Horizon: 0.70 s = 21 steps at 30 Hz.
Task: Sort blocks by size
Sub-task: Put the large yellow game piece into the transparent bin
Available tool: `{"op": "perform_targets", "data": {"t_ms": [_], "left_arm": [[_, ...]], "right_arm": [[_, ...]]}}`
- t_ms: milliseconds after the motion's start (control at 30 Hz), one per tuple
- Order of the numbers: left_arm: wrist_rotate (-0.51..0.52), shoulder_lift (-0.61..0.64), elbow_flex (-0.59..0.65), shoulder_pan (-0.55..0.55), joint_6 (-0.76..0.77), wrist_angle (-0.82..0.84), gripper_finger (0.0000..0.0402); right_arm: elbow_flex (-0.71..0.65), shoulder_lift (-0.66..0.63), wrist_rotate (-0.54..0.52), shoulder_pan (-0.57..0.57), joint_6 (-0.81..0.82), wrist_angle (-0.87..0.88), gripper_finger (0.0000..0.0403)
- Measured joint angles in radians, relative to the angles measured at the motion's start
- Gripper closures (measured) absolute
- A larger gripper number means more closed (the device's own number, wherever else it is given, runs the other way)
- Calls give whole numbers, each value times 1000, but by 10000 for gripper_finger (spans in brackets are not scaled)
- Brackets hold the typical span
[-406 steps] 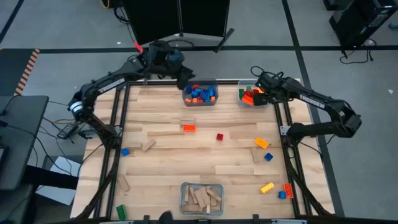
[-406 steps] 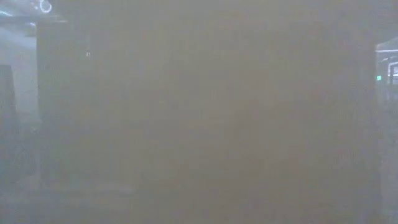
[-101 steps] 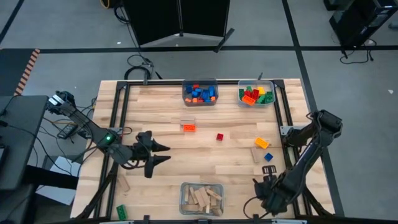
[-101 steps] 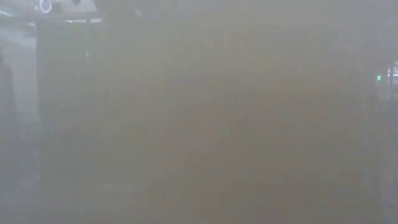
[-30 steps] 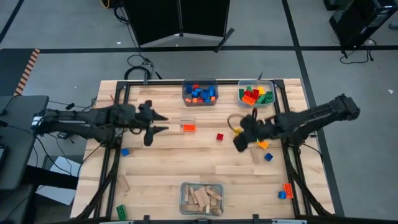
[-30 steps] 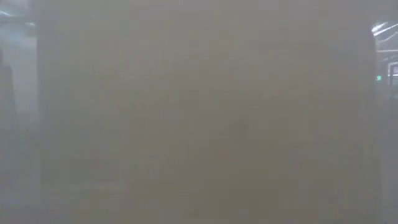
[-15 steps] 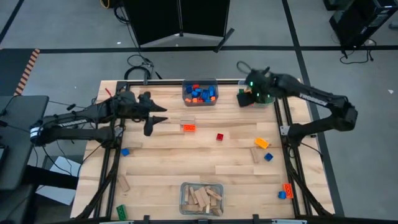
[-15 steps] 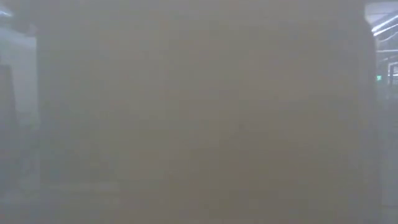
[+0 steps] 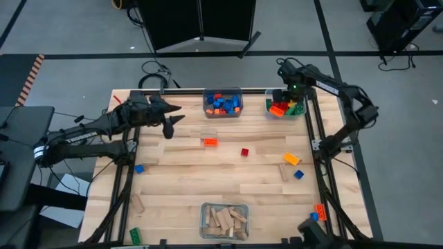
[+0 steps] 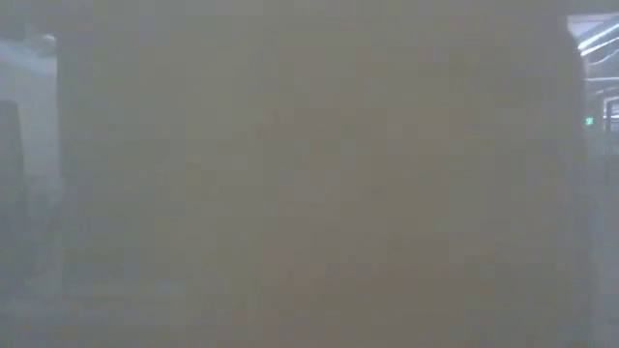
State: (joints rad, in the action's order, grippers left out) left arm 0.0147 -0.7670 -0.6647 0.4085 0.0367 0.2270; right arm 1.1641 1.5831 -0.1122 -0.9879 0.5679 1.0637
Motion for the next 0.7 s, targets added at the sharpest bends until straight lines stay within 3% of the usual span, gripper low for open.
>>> {"op": "perform_targets", "data": {"t_ms": [67, 200, 367, 533, 700], "left_arm": [[8, 0, 0, 7, 0, 0, 206], [14, 0, 0, 17, 2, 2, 206], [15, 0, 0, 17, 20, 4, 206], [18, 0, 0, 17, 20, 3, 206], [18, 0, 0, 17, 20, 3, 206]], "right_arm": [[0, 39, -5, -14, -15, -2, 283], [0, 84, -8, -23, -76, -20, 214], [-1, 66, -25, -23, -100, -39, 155], [-1, -8, -45, -28, -100, -37, 138], [-1, -112, -44, -26, -92, -13, 147]]}}
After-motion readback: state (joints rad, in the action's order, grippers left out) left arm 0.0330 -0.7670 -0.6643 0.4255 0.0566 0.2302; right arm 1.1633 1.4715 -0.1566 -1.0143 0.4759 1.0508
